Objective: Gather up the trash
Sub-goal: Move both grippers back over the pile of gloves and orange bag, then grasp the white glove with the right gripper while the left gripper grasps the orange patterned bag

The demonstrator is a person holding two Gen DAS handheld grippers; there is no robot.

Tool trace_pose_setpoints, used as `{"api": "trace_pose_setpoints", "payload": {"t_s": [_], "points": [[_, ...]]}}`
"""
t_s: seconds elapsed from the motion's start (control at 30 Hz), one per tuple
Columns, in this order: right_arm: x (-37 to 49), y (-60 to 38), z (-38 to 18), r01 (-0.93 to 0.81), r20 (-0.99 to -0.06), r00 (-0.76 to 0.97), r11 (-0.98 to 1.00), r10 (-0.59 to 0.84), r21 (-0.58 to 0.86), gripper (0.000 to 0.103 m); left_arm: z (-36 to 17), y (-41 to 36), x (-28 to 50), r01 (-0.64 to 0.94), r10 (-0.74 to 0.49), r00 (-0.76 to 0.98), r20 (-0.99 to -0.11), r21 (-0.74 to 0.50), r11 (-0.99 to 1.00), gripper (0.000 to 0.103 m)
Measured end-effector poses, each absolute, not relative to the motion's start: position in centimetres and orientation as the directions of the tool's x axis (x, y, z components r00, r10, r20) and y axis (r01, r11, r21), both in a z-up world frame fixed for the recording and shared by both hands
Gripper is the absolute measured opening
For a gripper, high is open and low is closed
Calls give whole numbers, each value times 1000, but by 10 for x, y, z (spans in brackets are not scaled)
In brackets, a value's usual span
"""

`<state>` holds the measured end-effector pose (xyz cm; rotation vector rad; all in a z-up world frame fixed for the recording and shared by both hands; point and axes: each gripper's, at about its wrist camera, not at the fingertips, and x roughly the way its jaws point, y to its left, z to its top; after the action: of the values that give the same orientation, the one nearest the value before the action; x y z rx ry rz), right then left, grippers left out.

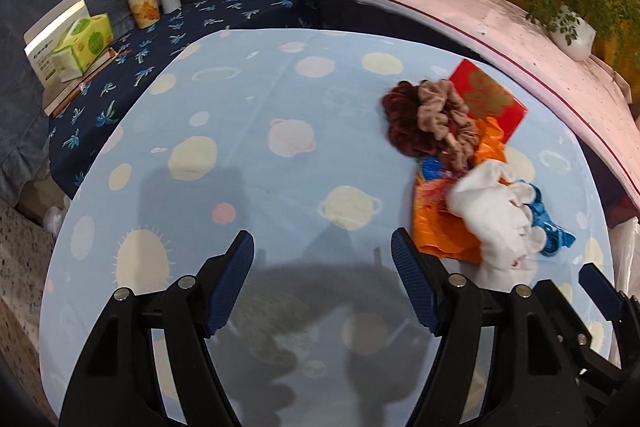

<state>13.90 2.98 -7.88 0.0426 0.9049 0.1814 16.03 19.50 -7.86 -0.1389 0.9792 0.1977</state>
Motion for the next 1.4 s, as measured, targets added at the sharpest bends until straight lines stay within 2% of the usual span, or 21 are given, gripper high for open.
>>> {"api": "trace_pose_setpoints", "payload": {"t_s": [0.2,0.3,0.37,0.4,0.47,0.5,0.77,0.87,0.93,0.97,1.0,1.03,1.07,1.4], "points": [[155,58,-91,-174,-790,583,979,189,105,65,-83,214,168,-248,88,531,-843,-55,967,67],[163,62,-97,-176,-801,569,979,185,101,52,-83,214,172,-240,64,534,-843,-78,968,67],[166,60,-100,-174,-806,560,978,192,112,35,-84,211,176,-227,36,535,-844,-103,969,67],[166,59,-100,-174,-807,559,978,193,113,31,-84,209,179,-220,25,534,-845,-111,969,67],[165,55,-99,-169,-806,562,980,184,106,13,-86,202,184,-206,4,530,-848,-124,971,67],[164,53,-99,-165,-805,565,981,181,105,10,-87,198,187,-199,-8,524,-852,-132,971,67],[159,24,-93,-114,-793,585,985,170,127,7,-106,165,210,-148,-151,464,-873,-244,958,67],[159,17,-92,-103,-794,585,986,169,134,7,-110,154,214,-146,-125,470,-874,-217,965,66],[158,14,-92,-100,-793,585,986,168,135,7,-108,150,215,-134,-126,477,-870,-213,968,55],[158,13,-91,-98,-793,586,986,169,138,7,-109,150,216,-119,-153,466,-871,-234,965,37],[158,11,-90,-97,-791,587,985,171,141,7,-110,149,217,-117,-163,456,-875,-241,964,26],[158,10,-89,-97,-790,589,985,172,142,7,-110,148,217,-118,-156,458,-875,-234,965,23],[157,10,-87,-99,-787,591,985,174,144,7,-110,147,216,-111,-165,457,-874,-239,965,12],[142,-13,-56,-88,-737,648,980,193,179,7,-82,135,185,-94,-163,504,-848,-241,966,7]]}}
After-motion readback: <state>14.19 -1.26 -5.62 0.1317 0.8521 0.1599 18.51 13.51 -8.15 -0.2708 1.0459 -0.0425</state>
